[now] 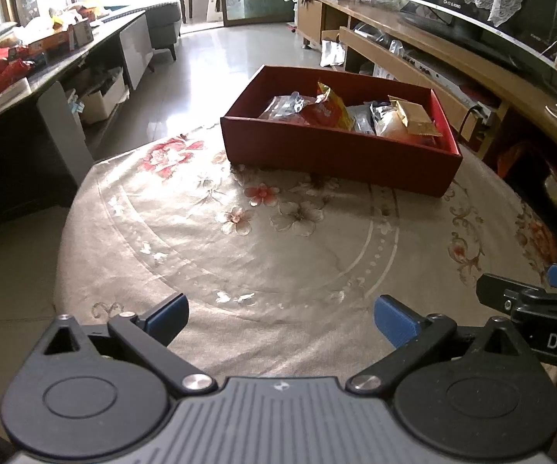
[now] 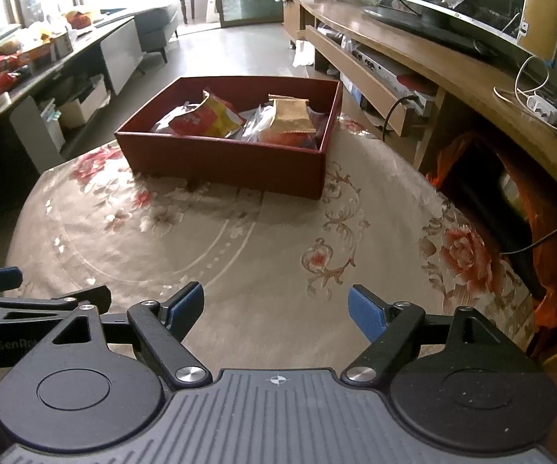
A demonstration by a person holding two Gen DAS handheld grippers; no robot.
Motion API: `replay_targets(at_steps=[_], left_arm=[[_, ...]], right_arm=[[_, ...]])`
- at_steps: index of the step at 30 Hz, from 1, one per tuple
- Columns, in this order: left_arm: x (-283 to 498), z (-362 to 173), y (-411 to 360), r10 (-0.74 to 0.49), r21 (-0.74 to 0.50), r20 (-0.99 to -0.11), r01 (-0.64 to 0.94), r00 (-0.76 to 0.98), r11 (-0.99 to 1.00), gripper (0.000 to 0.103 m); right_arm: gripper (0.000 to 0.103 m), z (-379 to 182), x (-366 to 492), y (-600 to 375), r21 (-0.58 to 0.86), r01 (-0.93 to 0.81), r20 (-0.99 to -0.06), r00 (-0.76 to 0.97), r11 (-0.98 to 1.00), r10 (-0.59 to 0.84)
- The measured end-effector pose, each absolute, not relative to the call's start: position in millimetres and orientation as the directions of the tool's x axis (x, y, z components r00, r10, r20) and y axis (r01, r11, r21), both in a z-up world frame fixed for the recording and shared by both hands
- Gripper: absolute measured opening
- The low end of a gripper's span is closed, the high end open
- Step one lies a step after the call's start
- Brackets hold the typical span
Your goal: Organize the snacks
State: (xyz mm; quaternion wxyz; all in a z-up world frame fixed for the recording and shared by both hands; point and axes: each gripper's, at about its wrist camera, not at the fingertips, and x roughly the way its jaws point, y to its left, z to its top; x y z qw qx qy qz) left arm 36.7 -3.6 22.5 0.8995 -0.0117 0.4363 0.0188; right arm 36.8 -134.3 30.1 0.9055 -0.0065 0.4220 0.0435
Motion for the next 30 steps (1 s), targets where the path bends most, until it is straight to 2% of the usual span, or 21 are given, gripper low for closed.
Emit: replay_targets(at_steps=[18,30], left_arm=[[24.7,27.2,-3.5,0.044,0.011,-0.752,-0.055,0.657,0.998,0.103],[26.2,31.9,1.2,0.01,-0.034,-0.762,-0.056,0.648,0.998,0.103]], right_arm=[[0.086,33.2,27.8,-132.1,0.039,-0.099,-0.755,0.649,0.994,0.094],[0.086,38.0,25.6,-132.0,0.057,-0.112,-0.742,0.66,0.992,0.117]])
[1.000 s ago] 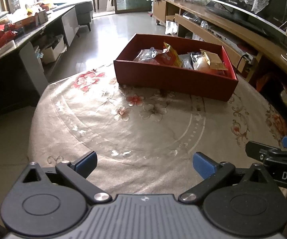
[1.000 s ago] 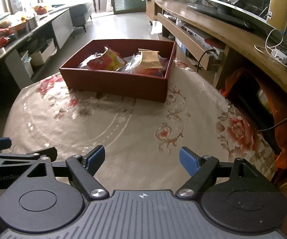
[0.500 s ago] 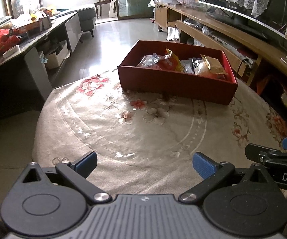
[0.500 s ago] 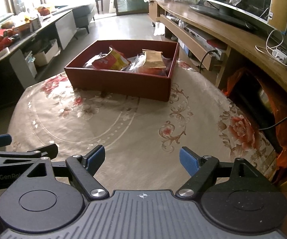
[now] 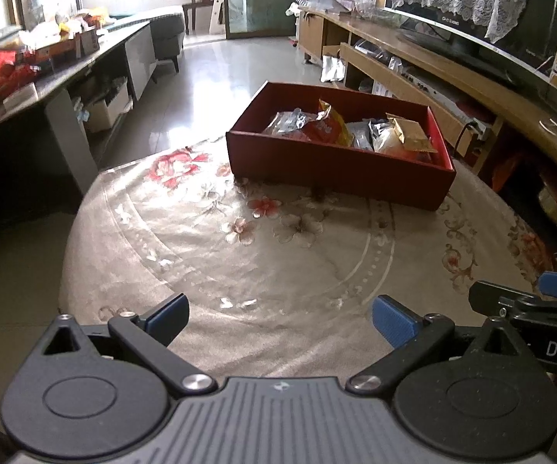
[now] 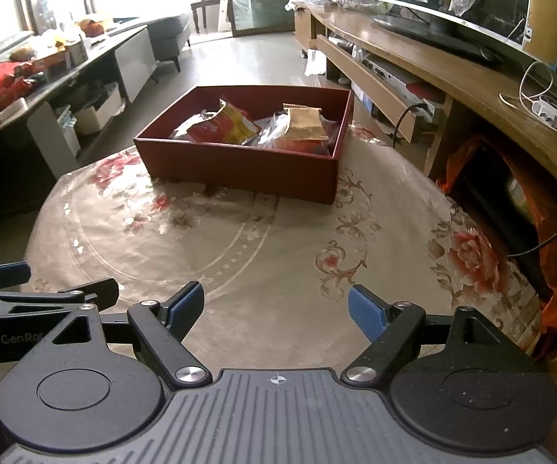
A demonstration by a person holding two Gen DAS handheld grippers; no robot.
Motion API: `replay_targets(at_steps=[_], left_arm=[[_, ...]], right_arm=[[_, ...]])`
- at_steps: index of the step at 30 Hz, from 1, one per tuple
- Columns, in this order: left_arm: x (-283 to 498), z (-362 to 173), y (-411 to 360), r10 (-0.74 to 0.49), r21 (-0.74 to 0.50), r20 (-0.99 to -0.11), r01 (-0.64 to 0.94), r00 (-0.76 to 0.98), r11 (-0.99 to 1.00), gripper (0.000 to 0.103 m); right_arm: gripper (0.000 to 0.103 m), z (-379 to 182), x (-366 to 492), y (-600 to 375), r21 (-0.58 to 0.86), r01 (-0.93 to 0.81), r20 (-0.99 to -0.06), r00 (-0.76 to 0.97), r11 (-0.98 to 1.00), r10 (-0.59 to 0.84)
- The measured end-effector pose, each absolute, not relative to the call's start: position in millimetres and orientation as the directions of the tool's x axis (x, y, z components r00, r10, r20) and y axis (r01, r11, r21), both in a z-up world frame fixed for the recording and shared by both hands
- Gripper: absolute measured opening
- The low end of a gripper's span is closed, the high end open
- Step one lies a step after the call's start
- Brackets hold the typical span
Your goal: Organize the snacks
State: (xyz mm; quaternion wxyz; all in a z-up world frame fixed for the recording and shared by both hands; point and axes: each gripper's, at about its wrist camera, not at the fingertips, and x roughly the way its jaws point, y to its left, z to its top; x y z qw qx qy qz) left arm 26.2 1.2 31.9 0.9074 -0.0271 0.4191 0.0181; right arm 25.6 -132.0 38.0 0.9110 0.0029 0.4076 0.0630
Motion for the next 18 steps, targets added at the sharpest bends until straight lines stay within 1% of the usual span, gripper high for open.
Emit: replay_targets(at_steps=[4,18], left_arm=[[24.0,32.7,0.2,0.013,-0.031,-0.743,-0.054,0.669,0.998,0.103],[24.7,31.9,-0.7,0.027,-0.013,-0.744,-0.054,0.668,0.998,0.103]], right_arm=[[0.086,39.6,25.2,-132.7,0.063,-0.113,-0.737,0.665,0.992,0.123],[0.087,38.3,25.7,-131.7,0.066,-0.113,-0.74,0.661,0.991,0.125]])
